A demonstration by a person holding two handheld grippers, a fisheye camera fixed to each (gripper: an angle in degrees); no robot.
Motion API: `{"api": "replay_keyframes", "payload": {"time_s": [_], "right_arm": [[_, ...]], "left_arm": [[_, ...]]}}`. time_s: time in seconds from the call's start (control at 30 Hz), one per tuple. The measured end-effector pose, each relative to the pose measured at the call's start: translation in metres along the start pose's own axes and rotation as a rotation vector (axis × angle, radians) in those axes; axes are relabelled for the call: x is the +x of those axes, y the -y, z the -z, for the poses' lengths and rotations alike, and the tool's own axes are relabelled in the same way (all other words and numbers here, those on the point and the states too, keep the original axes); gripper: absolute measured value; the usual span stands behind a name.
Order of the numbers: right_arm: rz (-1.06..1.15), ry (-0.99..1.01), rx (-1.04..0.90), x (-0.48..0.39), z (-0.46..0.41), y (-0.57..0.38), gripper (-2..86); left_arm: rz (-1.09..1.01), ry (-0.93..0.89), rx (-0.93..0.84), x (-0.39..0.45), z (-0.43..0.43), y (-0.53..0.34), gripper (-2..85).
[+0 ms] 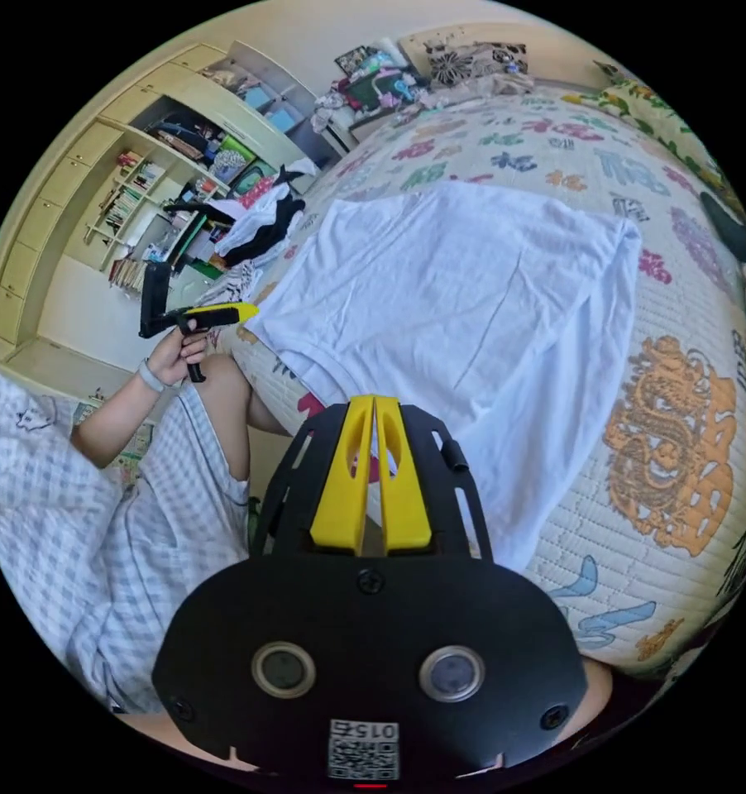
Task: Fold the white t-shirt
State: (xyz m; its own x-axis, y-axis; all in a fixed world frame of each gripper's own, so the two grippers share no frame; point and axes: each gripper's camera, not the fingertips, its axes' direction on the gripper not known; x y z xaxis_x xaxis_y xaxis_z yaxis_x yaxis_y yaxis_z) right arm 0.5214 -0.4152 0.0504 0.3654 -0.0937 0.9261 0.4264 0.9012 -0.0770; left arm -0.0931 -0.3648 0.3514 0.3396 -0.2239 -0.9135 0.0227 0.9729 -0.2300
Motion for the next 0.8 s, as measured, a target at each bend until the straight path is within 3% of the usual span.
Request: {"api": "replay_keyframes", "payload": {"time_s": [0.07,0.1,0.27,0.4,0.5,0.63,0.8], "right_arm": [[-0.087,-0.066,-0.156,0.008,-0.030,-0.004,-0.1],[-0.104,-0.048,-0.128,0.009,-0.029,-0.006,-0.2],[-0.228,-0.064,0.064,0.015,0.010,-0.047,1.3],[-0.451,-0.091,0.162,0.046,0.029,-0.080,8.2],[-0.546,0.031,0.152,0.068,0.018,-0.087,9.2],[-0.571,0.036,0.064,0.073,0.000,-0.073,7.5],[-0.515,0.170,0.015,0.070,-0.014,-0.057,2.1]], "left_arm": [[0.038,0.081,-0.113,-0.003,-0.027,-0.001,-0.6],[0.063,0.145,-0.204,-0.007,-0.043,-0.005,-0.6],[0.214,0.185,-0.090,-0.016,-0.016,-0.030,0.5],[0.556,0.276,0.163,-0.056,0.033,-0.078,11.0],[0.754,0.305,0.272,-0.084,0.048,-0.107,13.3],[0.829,0.222,0.259,-0.109,0.031,-0.116,12.7],[0.819,0.311,0.232,-0.116,0.024,-0.122,6.7]]}}
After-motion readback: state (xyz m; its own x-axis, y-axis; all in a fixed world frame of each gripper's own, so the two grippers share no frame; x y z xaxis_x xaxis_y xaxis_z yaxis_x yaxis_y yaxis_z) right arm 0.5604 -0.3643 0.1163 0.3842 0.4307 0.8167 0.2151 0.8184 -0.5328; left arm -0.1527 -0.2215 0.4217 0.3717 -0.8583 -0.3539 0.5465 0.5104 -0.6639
